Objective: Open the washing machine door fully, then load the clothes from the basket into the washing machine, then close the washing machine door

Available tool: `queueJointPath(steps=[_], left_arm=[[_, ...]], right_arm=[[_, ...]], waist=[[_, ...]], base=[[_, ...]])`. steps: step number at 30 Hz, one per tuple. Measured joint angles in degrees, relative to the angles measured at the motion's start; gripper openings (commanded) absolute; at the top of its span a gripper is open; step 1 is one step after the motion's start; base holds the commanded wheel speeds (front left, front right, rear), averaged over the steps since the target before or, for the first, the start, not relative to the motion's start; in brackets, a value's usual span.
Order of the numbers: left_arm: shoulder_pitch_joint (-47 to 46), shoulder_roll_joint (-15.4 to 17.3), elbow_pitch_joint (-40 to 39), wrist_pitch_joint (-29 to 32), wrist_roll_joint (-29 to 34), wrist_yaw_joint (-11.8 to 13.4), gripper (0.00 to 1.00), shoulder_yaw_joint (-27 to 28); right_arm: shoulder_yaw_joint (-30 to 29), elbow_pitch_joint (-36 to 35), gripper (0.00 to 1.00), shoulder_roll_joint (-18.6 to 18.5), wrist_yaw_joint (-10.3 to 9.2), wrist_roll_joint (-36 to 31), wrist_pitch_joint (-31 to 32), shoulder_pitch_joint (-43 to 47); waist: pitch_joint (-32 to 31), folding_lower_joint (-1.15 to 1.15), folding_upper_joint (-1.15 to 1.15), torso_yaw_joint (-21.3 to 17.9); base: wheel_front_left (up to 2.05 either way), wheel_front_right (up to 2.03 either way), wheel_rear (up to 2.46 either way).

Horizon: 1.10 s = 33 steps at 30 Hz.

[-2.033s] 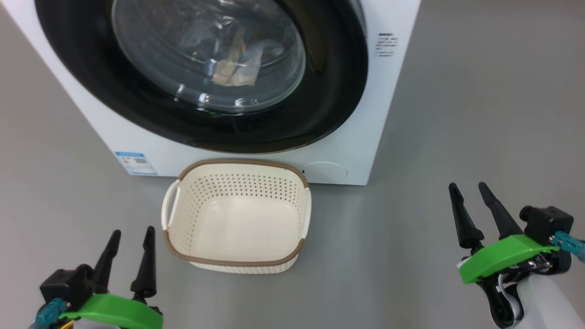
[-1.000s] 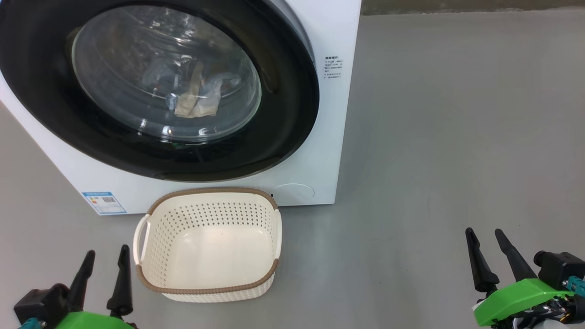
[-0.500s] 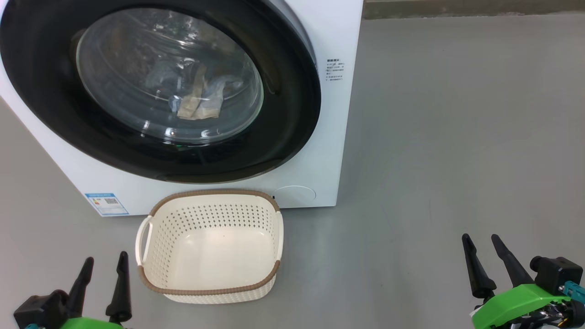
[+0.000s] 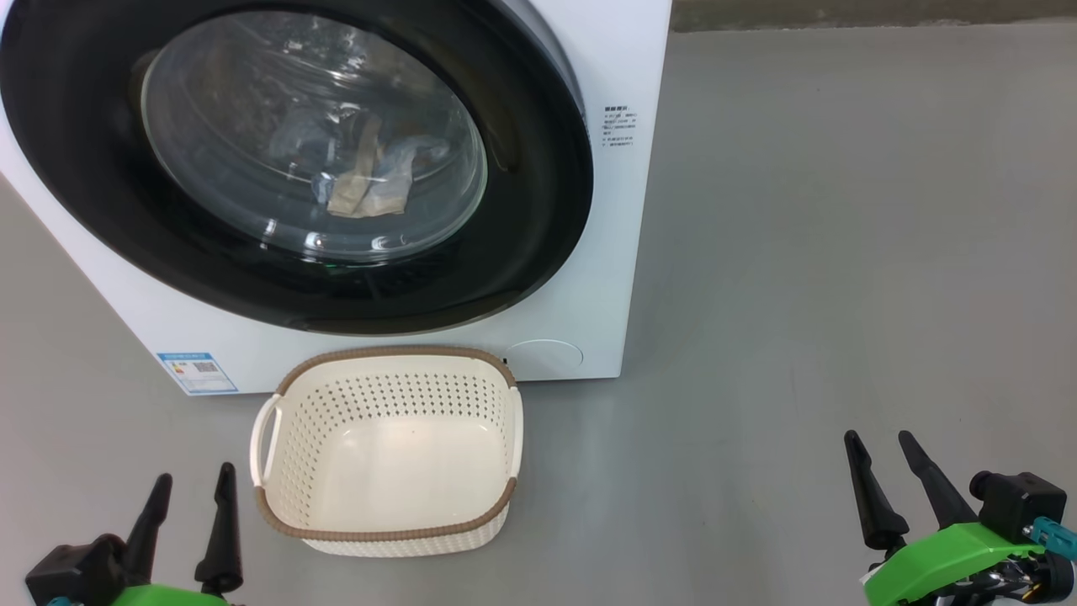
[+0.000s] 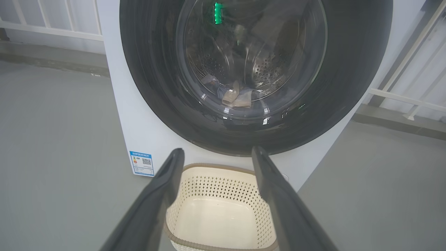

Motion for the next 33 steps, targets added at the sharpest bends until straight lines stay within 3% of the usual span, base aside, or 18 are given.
queueJointPath(steps=[3, 4, 11, 33], left_arm=[[0.00, -0.36, 0.00, 0.00, 1.26, 0.00, 1.00, 1.00], [0.01, -0.64, 0.10, 0.01, 1.76, 0.00, 0.00, 1.37], [1.79, -3.83, 3.34, 0.54, 0.94, 0.05, 0.00, 0.33], [1.86, -4.48, 3.16, 4.02, -10.68, 0.07, 0.00, 1.49]], right_arm=[[0.29, -0.15, 1.00, -0.02, 0.00, 0.01, 0.00, -0.01], [0.40, -0.04, 0.00, 0.01, 0.00, 0.01, 0.01, 0.01], [0.56, 3.50, 0.00, 2.24, 0.00, 0.79, 0.55, 1.52], [-0.88, 1.65, 0.00, 3.14, 0.00, 12.16, 4.12, 1.57]], waist=[[0.29, 0.00, 0.00, 0.00], [0.40, 0.00, 0.00, 0.00], [0.38, 0.00, 0.00, 0.01], [-0.11, 0.01, 0.00, 0.11]], base=[[0.00, 0.00, 0.00], [0.00, 0.00, 0.00], [0.00, 0.00, 0.00], [0.00, 0.00, 0.00]])
